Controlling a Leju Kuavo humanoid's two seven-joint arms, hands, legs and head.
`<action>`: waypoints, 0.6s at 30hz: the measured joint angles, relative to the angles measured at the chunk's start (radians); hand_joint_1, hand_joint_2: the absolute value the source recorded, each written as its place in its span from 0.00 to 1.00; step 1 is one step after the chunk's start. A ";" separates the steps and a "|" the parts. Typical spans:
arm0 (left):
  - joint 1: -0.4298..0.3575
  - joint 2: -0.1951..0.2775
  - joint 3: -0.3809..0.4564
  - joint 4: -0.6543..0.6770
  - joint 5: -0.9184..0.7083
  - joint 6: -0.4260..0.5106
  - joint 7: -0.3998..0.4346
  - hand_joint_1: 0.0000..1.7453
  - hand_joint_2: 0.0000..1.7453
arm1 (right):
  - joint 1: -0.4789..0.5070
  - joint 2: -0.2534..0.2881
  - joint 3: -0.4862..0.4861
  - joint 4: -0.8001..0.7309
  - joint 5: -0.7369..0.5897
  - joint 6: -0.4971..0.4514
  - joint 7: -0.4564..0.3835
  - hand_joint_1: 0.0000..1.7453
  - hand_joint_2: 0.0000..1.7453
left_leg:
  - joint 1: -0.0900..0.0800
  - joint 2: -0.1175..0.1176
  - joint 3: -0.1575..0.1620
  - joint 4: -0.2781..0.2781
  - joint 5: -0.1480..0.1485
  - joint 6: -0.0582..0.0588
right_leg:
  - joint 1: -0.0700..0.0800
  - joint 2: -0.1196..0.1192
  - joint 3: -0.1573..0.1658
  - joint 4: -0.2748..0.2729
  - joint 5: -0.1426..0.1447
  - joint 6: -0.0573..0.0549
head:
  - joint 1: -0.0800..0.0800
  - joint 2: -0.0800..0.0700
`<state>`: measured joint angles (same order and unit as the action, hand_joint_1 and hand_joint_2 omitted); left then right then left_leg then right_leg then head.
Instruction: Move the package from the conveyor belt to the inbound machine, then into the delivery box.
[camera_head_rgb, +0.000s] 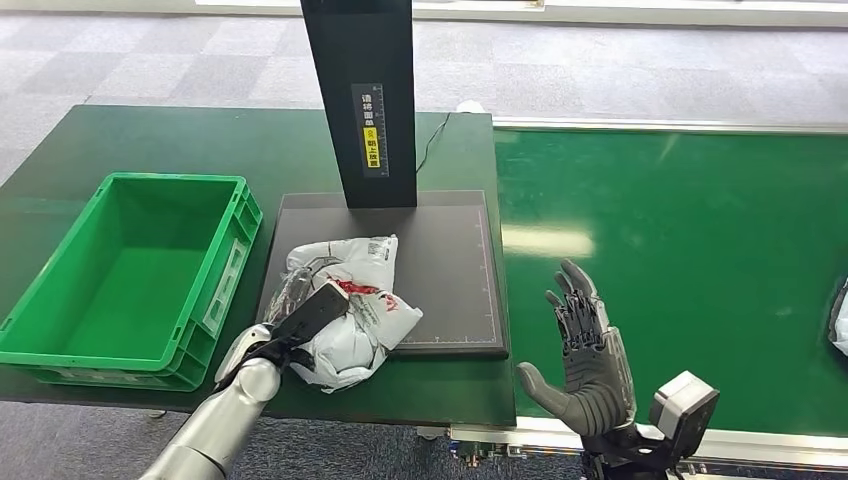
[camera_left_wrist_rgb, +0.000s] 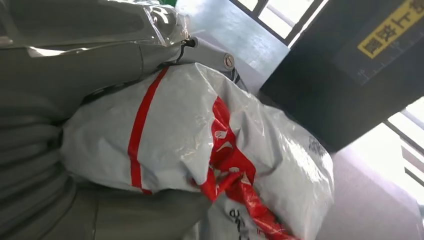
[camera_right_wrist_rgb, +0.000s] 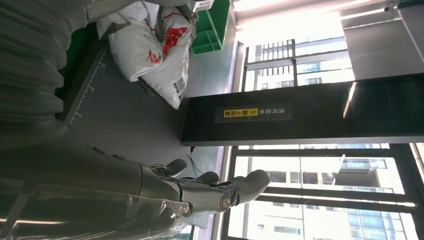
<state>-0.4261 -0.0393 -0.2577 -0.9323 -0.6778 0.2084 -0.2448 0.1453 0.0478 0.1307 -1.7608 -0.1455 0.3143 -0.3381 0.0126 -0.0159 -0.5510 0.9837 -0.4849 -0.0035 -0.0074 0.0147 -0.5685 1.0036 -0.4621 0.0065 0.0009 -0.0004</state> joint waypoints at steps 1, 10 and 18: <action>0.002 0.006 0.000 -0.004 0.012 0.006 -0.003 1.00 1.00 | 0.000 -0.001 0.000 0.000 -0.002 0.000 -0.002 0.00 1.00 | 0.000 0.000 0.000 0.000 0.000 0.000 | 0.000 0.000 0.000 0.000 0.000 0.000 | 0.000 0.000; 0.032 0.046 0.004 -0.092 0.064 -0.010 -0.014 1.00 1.00 | -0.002 -0.003 0.000 0.007 -0.001 0.002 -0.007 0.00 1.00 | 0.000 0.000 0.000 0.000 0.000 0.000 | 0.000 0.000 -0.001 0.000 0.000 0.000 | 0.000 0.000; 0.135 0.083 0.041 -0.376 0.291 -0.050 -0.083 1.00 1.00 | 0.007 -0.002 -0.006 0.008 0.011 0.002 -0.006 0.00 1.00 | 0.000 0.001 -0.006 0.000 0.000 0.000 | 0.000 0.001 -0.007 0.000 0.000 0.000 | 0.000 0.000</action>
<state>-0.2907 0.0442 -0.2166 -1.3081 -0.3871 0.1587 -0.3274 0.1524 0.0453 0.1246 -1.7533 -0.1347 0.3159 -0.3445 0.0128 -0.0151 -0.5567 0.9838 -0.4849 -0.0036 -0.0071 0.0153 -0.5753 1.0038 -0.4622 0.0065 0.0009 -0.0004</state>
